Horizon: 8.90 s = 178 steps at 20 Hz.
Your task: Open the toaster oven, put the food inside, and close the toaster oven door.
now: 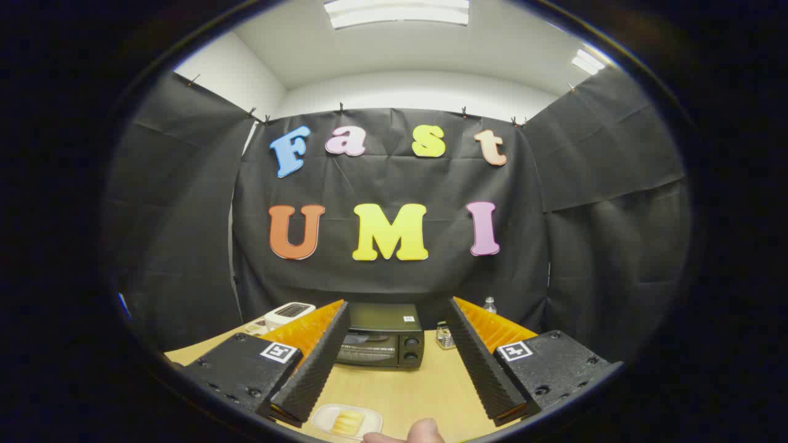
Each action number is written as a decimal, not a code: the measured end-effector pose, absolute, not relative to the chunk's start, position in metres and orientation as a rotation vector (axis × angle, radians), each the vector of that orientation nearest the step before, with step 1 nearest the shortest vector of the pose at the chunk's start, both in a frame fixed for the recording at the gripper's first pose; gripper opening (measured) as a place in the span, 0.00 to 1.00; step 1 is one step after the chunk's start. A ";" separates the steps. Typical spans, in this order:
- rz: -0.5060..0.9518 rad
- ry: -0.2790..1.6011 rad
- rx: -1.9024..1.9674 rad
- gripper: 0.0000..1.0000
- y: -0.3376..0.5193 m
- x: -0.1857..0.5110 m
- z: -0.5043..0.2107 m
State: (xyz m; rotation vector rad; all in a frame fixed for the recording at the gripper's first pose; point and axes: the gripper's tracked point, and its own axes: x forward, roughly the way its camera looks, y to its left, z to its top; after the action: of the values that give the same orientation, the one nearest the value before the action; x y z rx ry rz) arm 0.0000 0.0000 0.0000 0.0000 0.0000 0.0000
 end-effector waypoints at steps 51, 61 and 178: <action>0.009 0.320 0.031 1.00 0.106 0.292 -0.200; 0.049 0.304 -0.008 1.00 0.116 0.280 -0.221; -0.114 0.457 0.559 0.73 0.073 0.322 -0.290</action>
State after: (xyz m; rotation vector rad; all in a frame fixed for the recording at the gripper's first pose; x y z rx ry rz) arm 0.3221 0.0727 -0.2899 0.5594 0.4575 -0.1138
